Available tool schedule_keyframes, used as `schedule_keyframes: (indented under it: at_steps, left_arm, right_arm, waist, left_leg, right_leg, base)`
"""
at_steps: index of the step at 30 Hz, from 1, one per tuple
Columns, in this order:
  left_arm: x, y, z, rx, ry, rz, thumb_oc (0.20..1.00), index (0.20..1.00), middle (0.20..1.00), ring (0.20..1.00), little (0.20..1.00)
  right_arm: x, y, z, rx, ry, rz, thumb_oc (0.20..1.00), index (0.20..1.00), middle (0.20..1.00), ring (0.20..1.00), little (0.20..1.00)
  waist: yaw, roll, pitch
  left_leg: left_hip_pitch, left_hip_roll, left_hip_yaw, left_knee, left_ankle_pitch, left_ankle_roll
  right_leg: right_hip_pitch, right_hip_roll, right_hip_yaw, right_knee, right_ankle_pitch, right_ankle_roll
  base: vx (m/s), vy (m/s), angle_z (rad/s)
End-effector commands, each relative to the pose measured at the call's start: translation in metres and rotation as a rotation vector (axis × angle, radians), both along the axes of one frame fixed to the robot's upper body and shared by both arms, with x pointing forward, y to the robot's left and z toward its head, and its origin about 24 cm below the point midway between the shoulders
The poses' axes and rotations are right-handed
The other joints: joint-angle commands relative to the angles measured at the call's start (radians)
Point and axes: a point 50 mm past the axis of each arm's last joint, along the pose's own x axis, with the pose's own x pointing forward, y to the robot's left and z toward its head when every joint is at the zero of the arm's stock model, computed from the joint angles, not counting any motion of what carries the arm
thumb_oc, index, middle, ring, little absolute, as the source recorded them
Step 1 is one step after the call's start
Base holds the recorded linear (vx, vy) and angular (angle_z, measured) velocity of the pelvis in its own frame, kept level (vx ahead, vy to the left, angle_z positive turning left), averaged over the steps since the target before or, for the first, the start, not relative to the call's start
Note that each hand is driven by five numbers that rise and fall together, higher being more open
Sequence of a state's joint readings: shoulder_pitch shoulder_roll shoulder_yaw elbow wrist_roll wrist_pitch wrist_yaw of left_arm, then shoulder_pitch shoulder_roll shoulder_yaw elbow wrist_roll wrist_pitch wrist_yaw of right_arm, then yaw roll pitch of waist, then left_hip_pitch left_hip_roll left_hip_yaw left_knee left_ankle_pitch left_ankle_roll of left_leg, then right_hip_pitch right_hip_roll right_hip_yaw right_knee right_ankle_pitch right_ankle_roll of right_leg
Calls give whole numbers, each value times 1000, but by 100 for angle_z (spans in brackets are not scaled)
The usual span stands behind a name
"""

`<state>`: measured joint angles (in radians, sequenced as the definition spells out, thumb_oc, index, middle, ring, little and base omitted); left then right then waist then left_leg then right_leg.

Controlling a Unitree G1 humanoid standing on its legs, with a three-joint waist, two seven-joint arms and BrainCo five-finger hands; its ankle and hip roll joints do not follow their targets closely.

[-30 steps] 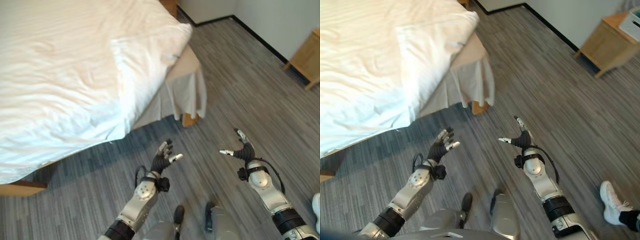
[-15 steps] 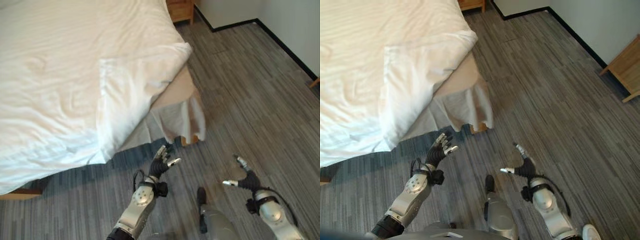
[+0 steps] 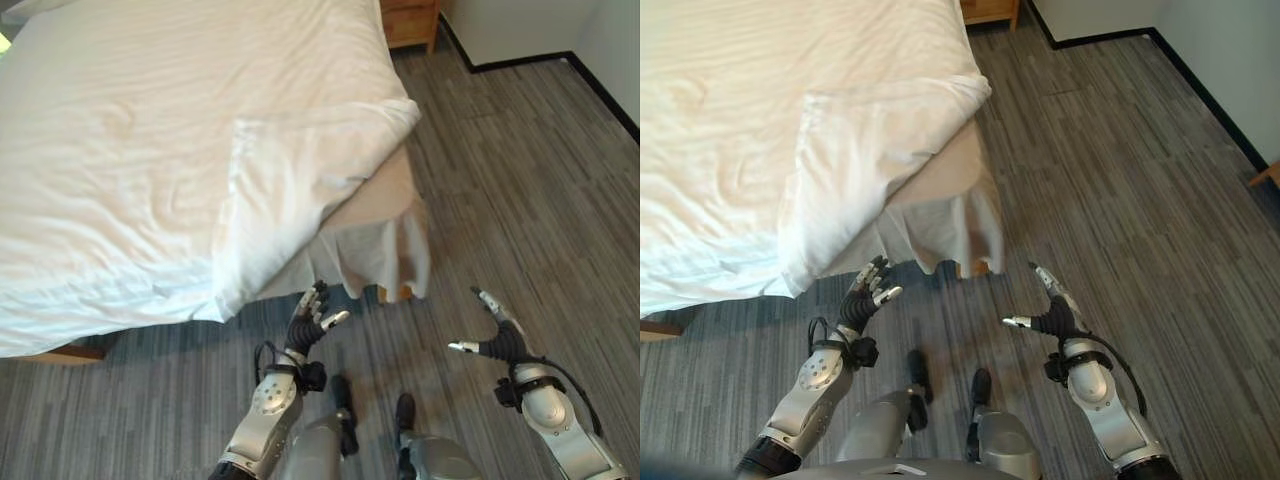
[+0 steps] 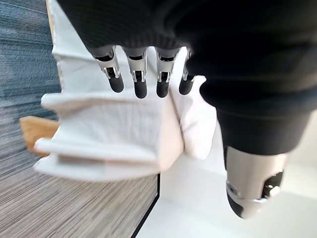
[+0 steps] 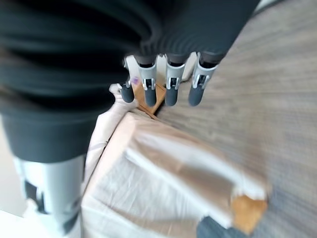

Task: Making the bed.

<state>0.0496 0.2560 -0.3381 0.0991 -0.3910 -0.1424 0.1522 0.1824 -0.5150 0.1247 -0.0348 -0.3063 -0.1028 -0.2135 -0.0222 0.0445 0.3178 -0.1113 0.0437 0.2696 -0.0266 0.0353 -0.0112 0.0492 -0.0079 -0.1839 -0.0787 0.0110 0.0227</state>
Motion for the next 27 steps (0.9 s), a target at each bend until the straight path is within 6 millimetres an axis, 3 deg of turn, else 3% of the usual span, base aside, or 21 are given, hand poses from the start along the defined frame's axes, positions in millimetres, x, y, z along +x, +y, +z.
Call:
schedule_keyframes:
  at_steps: [1,2,4,5,6,8,9,11,13,14,16,17,21,27]
  left_arm:
    - [2,8,24,-37,-115,21,1000,1000,1000,1000,1000]
    - [0,13,26,-12,-122,13,1000,1000,1000,1000,1000]
    - [0,13,26,-13,-123,12,1000,1000,1000,1000,1000]
    - [0,17,30,18,-139,9,1000,1000,1000,1000,1000]
    - [0,22,32,53,-153,20,1000,1000,1000,1000,1000]
    - [0,24,32,55,-156,22,1000,1000,1000,1000,1000]
    - [1,26,32,58,-155,20,1000,1000,1000,1000,1000]
    - [3,29,31,72,-147,15,1000,1000,1000,1000,1000]
    - [3,30,28,83,-139,4,1000,1000,1000,1000,1000]
    - [5,29,26,88,-130,-7,1000,1000,1000,1000,1000]
    - [4,29,23,88,-117,-21,1000,1000,1000,1000,1000]
    - [1,30,21,91,-104,-32,1000,1000,1000,1000,1000]
    - [-6,40,13,72,-63,9,1000,1000,1000,1000,1000]
    - [-23,45,-4,34,25,29,1000,1000,1000,1000,1000]
  right_arm:
    - [12,-12,34,-83,-187,-45,1000,1000,1000,1000,1000]
    - [14,-22,45,-135,-225,-78,1000,1000,1000,1000,1000]
    - [14,-22,45,-135,-226,-78,1000,1000,1000,1000,1000]
    - [21,-35,68,-218,-311,-111,1000,1000,1000,1000,1000]
    - [24,-46,90,-284,-396,-149,1000,1000,1000,1000,1000]
    - [24,-51,101,-315,-435,-168,1000,1000,1000,1000,1000]
    - [26,-55,114,-321,-487,-198,1000,1000,1000,1000,1000]
    - [27,-61,128,-383,-537,-216,1000,1000,1000,1000,1000]
    - [26,-68,137,-415,-554,-241,1000,1000,1000,1000,1000]
    - [26,-70,141,-422,-557,-239,1000,1000,1000,1000,1000]
    - [27,-73,150,-420,-574,-238,1000,1000,1000,1000,1000]
    - [32,-80,151,-418,-555,-247,1000,1000,1000,1000,1000]
    - [53,-70,163,-454,-485,-118,1000,1000,1000,1000,1000]
    - [80,-46,154,-418,-347,66,1000,1000,1000,1000,1000]
  waist:
    - [28,-54,-75]
    - [33,-66,-81]
    - [36,-65,-85]
    - [22,-64,-63]
    - [13,-41,-43]
    - [13,-40,-43]
    - [27,-48,-46]
    - [38,-64,-45]
    - [32,-86,-53]
    - [26,-95,-63]
    - [21,-109,-75]
    - [34,-122,-84]
    - [59,-149,-108]
    - [97,-151,-132]
  left_leg:
    - [67,-21,-21,-9,-42,11]
    - [120,-28,-37,-43,-64,29]
    - [113,-25,-35,-44,-59,29]
    - [153,-14,-60,-59,-72,37]
    - [176,5,-102,-61,-78,40]
    - [181,0,-123,-61,-83,39]
    - [183,3,-156,-61,-89,30]
    - [189,0,-209,-61,-101,19]
    - [203,-17,-277,-61,-130,12]
    - [200,-27,-313,-61,-129,7]
    - [205,-37,-370,-61,-140,3]
    - [208,-49,-411,-61,-146,-1]
    - [191,-41,-406,-61,-141,-16]
    - [175,-19,-408,-61,-124,-33]
  right_leg:
    - [44,-70,24,148,-147,101]
    - [-3,-81,10,314,-150,151]
    - [-12,-79,12,315,-146,149]
    - [-120,-86,29,531,-58,208]
    - [-199,-64,61,658,-28,230]
    - [-214,-79,62,662,-38,227]
    - [-212,-126,80,582,-49,199]
    - [-208,-164,121,478,-64,174]
    - [-191,-155,212,319,-80,162]
    - [-186,-140,271,244,-63,166]
    - [-187,-134,320,158,-25,169]
    - [-171,-146,309,110,-4,166]
    - [-103,-171,266,17,49,184]
    - [-74,-163,235,-5,36,164]
  base:
    - [207,83,17]
    - [136,54,13]
    - [105,49,27]
    - [160,75,43]
    - [209,66,60]
    - [127,-41,108]
    - [137,-149,110]
    - [196,-200,82]
    - [280,-187,105]
    - [286,-163,126]
    - [264,-151,148]
    - [203,-100,133]
    - [87,-148,92]
    - [78,-86,-4]
